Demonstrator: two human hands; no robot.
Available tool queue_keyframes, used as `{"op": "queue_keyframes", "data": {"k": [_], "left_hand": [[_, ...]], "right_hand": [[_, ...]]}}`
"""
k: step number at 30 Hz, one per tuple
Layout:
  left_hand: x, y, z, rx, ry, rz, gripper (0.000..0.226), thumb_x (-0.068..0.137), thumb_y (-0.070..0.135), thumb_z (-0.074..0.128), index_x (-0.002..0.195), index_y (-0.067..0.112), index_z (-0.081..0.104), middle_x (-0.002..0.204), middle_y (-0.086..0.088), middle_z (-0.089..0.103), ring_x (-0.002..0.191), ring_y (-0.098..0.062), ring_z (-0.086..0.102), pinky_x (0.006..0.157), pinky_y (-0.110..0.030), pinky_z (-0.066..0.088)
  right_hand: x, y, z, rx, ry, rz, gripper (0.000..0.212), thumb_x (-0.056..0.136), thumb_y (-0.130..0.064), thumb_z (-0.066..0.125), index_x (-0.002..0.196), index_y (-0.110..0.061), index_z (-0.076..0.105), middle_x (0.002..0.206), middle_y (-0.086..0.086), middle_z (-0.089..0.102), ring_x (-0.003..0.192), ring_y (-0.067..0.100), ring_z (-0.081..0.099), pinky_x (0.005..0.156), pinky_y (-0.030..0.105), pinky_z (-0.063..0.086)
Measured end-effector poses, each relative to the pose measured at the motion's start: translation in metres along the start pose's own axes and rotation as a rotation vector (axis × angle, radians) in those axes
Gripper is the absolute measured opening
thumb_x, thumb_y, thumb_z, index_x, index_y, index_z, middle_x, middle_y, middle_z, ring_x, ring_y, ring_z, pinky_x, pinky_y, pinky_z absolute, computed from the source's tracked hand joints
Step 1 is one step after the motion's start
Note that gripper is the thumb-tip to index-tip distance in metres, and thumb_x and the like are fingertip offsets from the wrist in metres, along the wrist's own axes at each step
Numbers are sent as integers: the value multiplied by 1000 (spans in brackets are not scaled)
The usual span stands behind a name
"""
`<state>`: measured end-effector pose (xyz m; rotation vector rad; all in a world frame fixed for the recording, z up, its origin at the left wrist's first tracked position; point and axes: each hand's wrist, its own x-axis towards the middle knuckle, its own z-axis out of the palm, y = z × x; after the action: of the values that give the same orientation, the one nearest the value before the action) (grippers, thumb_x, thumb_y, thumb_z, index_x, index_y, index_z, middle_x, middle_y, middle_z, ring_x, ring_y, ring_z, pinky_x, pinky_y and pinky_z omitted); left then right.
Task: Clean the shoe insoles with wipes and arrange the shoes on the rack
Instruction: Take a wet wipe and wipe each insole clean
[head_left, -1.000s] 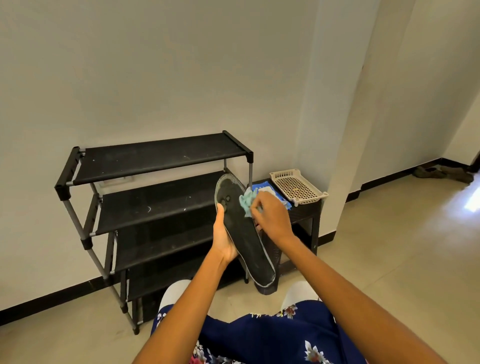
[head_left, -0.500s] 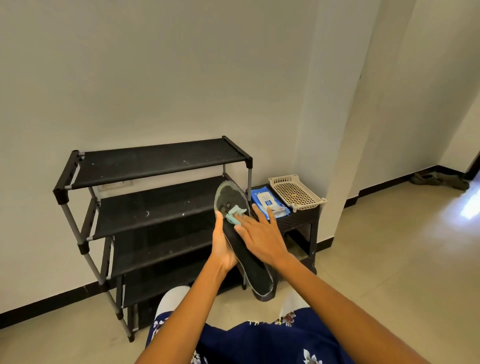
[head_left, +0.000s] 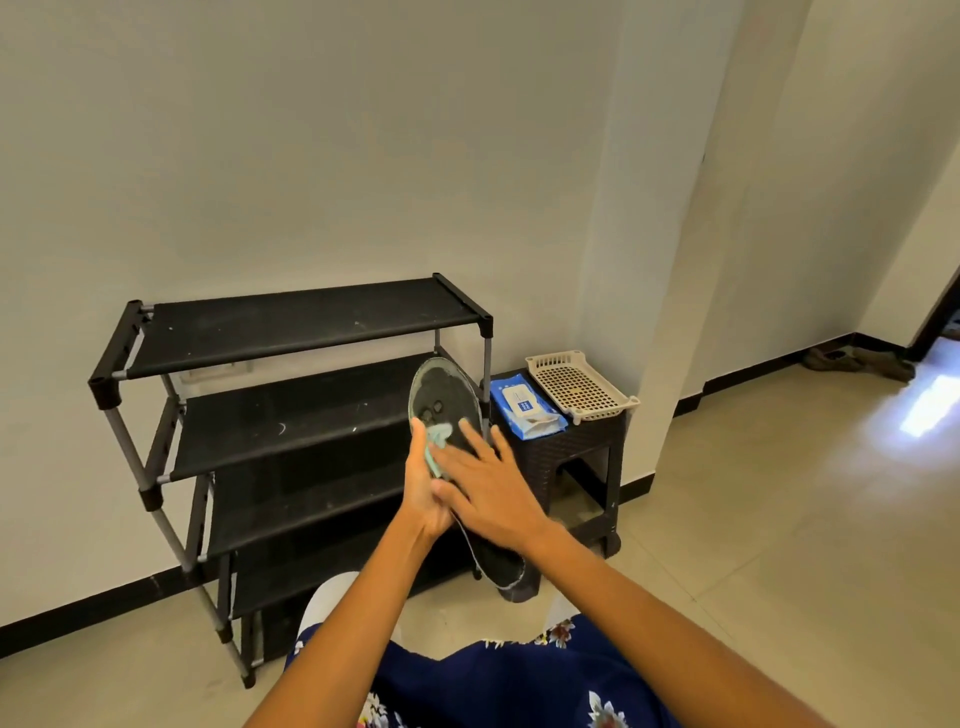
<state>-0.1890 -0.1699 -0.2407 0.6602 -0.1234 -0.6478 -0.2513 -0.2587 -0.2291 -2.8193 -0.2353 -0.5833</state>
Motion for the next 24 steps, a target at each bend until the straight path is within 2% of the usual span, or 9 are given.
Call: {"op": "queue_keyframes", "data": {"k": [3, 6, 8, 10, 13, 16, 19, 21, 24], "left_hand": [[0, -1, -6, 6, 9, -49, 72, 88, 65, 38, 133, 10, 52, 123, -19, 61, 115, -31, 59, 106, -46, 38], [-2, -9, -3, 38, 1, -108, 75, 85, 70, 37, 131, 12, 55, 132, -20, 55, 124, -34, 52, 111, -49, 31], [-2, -8, 3, 63, 11, -75, 72, 87, 69, 35, 127, 14, 57, 128, -18, 59, 118, -32, 57, 105, -47, 39], [1, -3, 3, 51, 22, -34, 68, 88, 66, 36, 120, 11, 61, 118, -18, 65, 107, -29, 64, 93, -43, 49], [8, -1, -6, -11, 56, -60, 69, 87, 65, 39, 108, 3, 62, 93, -19, 70, 85, -27, 69, 77, -38, 57], [8, -9, -9, -9, 125, -117, 76, 83, 70, 39, 104, 1, 63, 89, -22, 69, 90, -33, 63, 80, -45, 51], [7, -8, 0, -24, 125, -125, 80, 83, 72, 37, 109, 1, 65, 104, -25, 68, 102, -35, 61, 86, -47, 47], [9, -3, 4, -52, 101, -118, 86, 80, 74, 39, 118, 0, 61, 109, -24, 66, 103, -34, 62, 89, -46, 47], [9, -1, 5, -63, 74, -118, 89, 75, 73, 45, 126, 0, 55, 116, -23, 63, 105, -33, 62, 90, -45, 49]], "right_hand": [[-10, 12, 3, -139, 26, -116, 58, 98, -50, 13, 138, -22, 44, 141, -4, 48, 145, 16, 15, 116, 41, -6], [5, 27, -5, -190, 69, 91, 54, 98, -49, 16, 142, -27, 37, 144, -6, 45, 145, 18, 10, 113, 39, -14], [9, 21, -4, -111, 58, 128, 53, 97, -50, 21, 144, -28, 34, 147, -6, 40, 146, 18, 7, 114, 41, -10], [3, 12, -1, -60, 65, 0, 47, 98, -45, 28, 137, -23, 45, 141, -4, 48, 144, 17, 16, 117, 41, 2], [-15, 19, 4, -63, 68, -222, 26, 94, -33, 45, 107, -23, 66, 109, -5, 68, 125, 15, 45, 109, 36, 29], [-17, 33, 0, -64, 165, -83, 24, 87, -38, 49, 86, -28, 70, 85, -10, 68, 93, 7, 54, 80, 35, 51], [-18, 27, -2, 184, 275, 229, 27, 91, -37, 50, 113, -27, 62, 109, -10, 60, 97, 5, 52, 79, 26, 49], [-18, 20, 4, 260, 179, 277, 36, 94, -36, 50, 129, -28, 52, 125, -12, 47, 107, 5, 52, 84, 19, 44], [-11, 21, 6, 323, 109, 293, 36, 95, -26, 50, 131, -22, 53, 125, -7, 45, 109, 7, 52, 89, 16, 42]]}}
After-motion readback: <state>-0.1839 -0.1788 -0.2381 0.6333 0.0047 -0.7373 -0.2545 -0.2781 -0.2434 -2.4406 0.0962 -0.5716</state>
